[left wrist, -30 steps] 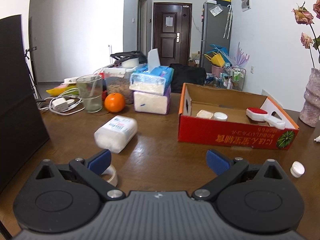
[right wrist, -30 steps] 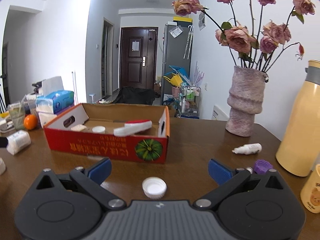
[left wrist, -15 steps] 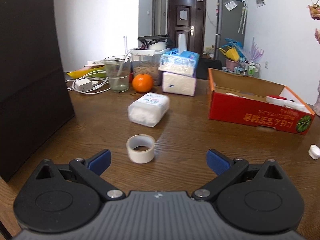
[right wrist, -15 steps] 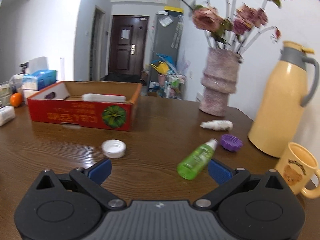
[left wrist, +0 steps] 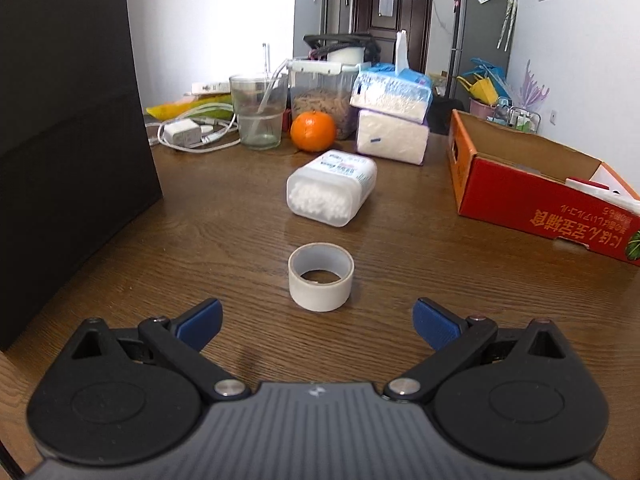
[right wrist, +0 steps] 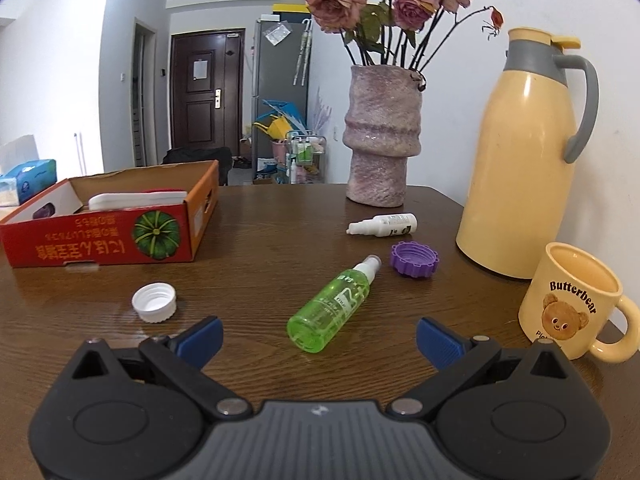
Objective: Organize rigid objects
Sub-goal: 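Move the left gripper to the white tape roll and the right to the green spray bottle, then grasp the white tape roll with the left gripper while the right gripper grasps the green spray bottle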
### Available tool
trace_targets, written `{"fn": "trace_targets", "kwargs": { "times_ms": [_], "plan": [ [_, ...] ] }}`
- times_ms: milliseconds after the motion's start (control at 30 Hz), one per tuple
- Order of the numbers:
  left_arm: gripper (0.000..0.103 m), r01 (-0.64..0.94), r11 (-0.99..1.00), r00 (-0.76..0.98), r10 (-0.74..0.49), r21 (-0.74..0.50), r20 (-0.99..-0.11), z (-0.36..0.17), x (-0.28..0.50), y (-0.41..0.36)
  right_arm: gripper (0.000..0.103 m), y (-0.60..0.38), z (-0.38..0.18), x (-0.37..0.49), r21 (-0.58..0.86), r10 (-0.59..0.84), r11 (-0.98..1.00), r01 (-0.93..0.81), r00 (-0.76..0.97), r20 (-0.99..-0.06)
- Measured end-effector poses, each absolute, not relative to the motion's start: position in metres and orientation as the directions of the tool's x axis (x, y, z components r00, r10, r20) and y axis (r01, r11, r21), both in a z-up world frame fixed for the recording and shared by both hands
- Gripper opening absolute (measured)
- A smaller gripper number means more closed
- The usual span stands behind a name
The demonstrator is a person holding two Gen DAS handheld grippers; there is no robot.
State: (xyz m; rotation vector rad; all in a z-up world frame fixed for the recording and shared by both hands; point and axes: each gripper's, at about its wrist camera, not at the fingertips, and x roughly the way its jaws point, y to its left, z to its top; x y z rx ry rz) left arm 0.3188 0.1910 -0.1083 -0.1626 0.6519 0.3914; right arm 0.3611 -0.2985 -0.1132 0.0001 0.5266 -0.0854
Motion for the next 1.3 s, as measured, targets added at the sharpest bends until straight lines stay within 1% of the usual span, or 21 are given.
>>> {"fn": "trace_targets", "kwargs": {
  "times_ms": [167, 300, 400, 433, 500, 533, 567, 633, 767, 1167, 1233, 1300],
  "plan": [
    [0.103, -0.407, 0.913, 0.726, 0.297, -0.038, -0.62, -0.114, 0.328, 0.199, 0.103, -0.302, -0.117, 0.367, -0.003, -0.096, 0.994, 0.109, 0.863, -0.496],
    [0.103, -0.408, 0.913, 0.717, 0.312, -0.013, -0.623, -0.117, 0.337, 0.199, 0.103, -0.304, -0.119, 0.375, 0.014, -0.106, 0.991, 0.13, 0.863, -0.494],
    [0.101, -0.412, 0.911, 0.713, 0.333, 0.014, -0.617, -0.118, 0.344, 0.199, 0.103, -0.303, -0.122, 0.381, 0.016, -0.111, 0.99, 0.137, 0.859, -0.501],
    [0.099, -0.415, 0.91, 0.711, 0.337, 0.018, -0.617, -0.119, 0.347, 0.199, 0.103, -0.303, -0.123, 0.383, 0.014, -0.113, 0.99, 0.139, 0.857, -0.503],
    [0.09, -0.417, 0.909, 0.703, 0.343, 0.029, -0.623, -0.121, 0.352, 0.201, 0.103, -0.303, -0.125, 0.386, 0.008, -0.119, 0.99, 0.143, 0.853, -0.508],
    [0.078, -0.42, 0.907, 0.695, 0.349, 0.04, -0.629, -0.122, 0.355, 0.202, 0.103, -0.303, -0.126, 0.387, 0.006, -0.122, 0.989, 0.145, 0.851, -0.51],
    [0.063, -0.418, 0.907, 0.689, 0.345, 0.039, -0.637, -0.123, 0.358, 0.204, 0.103, -0.303, -0.126, 0.387, 0.005, -0.124, 0.989, 0.148, 0.85, -0.512],
    [0.045, -0.403, 0.915, 0.691, 0.313, 0.013, -0.651, -0.125, 0.362, 0.21, 0.103, -0.304, -0.127, 0.389, 0.006, -0.129, 0.988, 0.154, 0.849, -0.513],
    [0.044, -0.406, 0.914, 0.708, 0.327, 0.018, -0.626, -0.121, 0.361, 0.211, 0.103, -0.308, -0.127, 0.392, 0.012, -0.141, 0.985, 0.171, 0.847, -0.512],
    [0.044, -0.425, 0.904, 0.714, 0.365, 0.045, -0.597, -0.116, 0.356, 0.207, 0.103, -0.316, -0.133, 0.424, 0.014, -0.189, 0.972, 0.233, 0.822, -0.537],
    [0.044, -0.427, 0.903, 0.716, 0.37, 0.049, -0.591, -0.115, 0.355, 0.206, 0.101, -0.315, -0.135, 0.43, 0.006, -0.198, 0.971, 0.24, 0.815, -0.544],
    [0.044, -0.427, 0.903, 0.722, 0.372, 0.047, -0.584, -0.114, 0.354, 0.206, 0.095, -0.315, -0.136, 0.436, 0.004, -0.203, 0.969, 0.246, 0.81, -0.551]
  ]
}}
